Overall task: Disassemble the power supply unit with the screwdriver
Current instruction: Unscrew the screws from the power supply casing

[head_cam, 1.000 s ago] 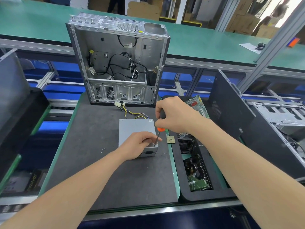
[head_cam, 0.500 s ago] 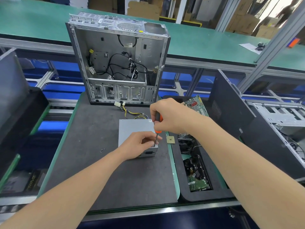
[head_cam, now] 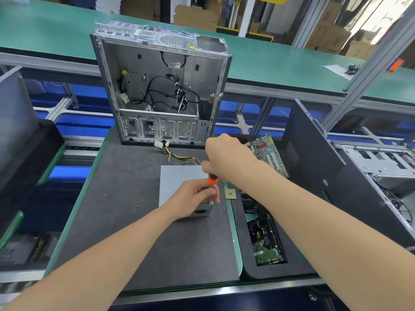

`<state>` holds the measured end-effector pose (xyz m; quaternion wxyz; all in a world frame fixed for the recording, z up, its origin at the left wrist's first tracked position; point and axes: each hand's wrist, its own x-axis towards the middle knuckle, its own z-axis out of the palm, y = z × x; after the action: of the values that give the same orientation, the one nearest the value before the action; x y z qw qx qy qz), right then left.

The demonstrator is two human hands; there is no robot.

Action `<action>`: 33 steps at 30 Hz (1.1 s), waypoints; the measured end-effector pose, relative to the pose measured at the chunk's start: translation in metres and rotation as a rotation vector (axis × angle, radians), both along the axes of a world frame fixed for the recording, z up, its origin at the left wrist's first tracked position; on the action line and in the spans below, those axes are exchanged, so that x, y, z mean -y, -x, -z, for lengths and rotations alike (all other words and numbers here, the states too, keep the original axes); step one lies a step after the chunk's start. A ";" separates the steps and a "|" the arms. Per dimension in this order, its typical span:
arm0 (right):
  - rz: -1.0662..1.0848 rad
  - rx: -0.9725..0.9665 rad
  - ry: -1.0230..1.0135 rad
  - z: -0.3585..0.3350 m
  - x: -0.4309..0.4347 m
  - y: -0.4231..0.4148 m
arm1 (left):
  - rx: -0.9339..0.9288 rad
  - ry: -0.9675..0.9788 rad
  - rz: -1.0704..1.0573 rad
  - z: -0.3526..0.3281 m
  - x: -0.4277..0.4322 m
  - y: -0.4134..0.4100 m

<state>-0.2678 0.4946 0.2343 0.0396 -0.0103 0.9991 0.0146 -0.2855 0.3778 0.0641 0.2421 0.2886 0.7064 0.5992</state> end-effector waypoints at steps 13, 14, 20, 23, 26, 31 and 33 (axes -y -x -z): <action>-0.719 0.329 -0.050 -0.026 -0.030 0.014 | -0.027 0.017 -0.012 0.010 0.002 0.001; -0.720 0.316 -0.056 -0.025 -0.030 0.014 | -0.030 0.020 -0.020 0.010 0.001 0.001; -0.257 -0.016 0.074 -0.011 -0.019 -0.010 | -0.054 0.035 -0.058 0.013 -0.003 0.000; 0.111 -0.277 -0.093 0.004 0.003 -0.018 | -0.092 0.049 -0.077 0.014 -0.004 -0.001; 0.194 -0.230 -0.066 0.013 0.007 -0.016 | -0.089 0.071 -0.062 0.014 -0.004 0.000; -0.002 -0.101 0.017 0.007 -0.001 -0.010 | -0.015 0.074 0.005 0.006 0.002 0.004; -0.141 0.054 0.060 -0.004 -0.008 -0.010 | -0.005 0.077 0.015 0.003 0.005 0.005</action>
<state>-0.2583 0.5023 0.2385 0.0650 -0.0821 0.9944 -0.0128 -0.2907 0.3732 0.0611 0.2555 0.2858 0.7275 0.5690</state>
